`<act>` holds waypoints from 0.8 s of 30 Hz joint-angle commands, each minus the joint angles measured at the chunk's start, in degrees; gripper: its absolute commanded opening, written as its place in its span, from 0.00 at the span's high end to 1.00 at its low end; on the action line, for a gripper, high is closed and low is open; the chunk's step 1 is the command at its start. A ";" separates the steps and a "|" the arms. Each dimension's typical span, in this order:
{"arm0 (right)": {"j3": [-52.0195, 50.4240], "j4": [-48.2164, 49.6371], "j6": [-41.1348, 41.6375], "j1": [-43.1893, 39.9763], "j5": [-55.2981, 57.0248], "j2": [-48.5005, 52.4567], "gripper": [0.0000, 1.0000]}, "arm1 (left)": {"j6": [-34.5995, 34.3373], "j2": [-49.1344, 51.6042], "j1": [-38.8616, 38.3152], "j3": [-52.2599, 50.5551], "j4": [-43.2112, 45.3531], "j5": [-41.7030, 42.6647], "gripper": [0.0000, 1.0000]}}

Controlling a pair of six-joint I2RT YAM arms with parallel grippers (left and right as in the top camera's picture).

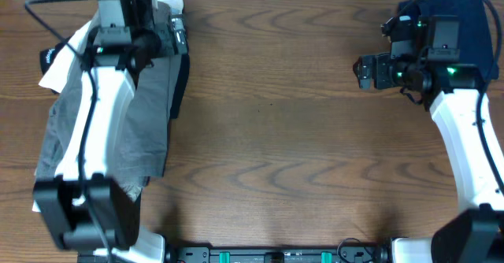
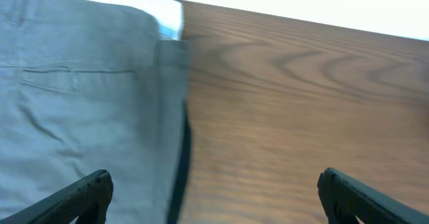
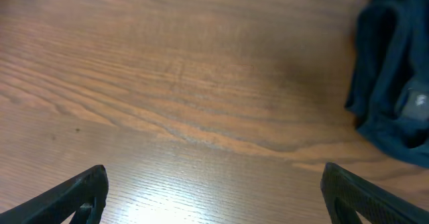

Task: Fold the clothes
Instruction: 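Move the left gripper over the grey pants on top of the stack, then grasp the top grey pants with the left gripper and lift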

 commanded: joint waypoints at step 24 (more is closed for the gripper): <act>0.98 0.90 -0.33 0.90 -3.30 1.57 0.06 | 3.98 21.66 0.11 2.19 15.34 -15.65 0.23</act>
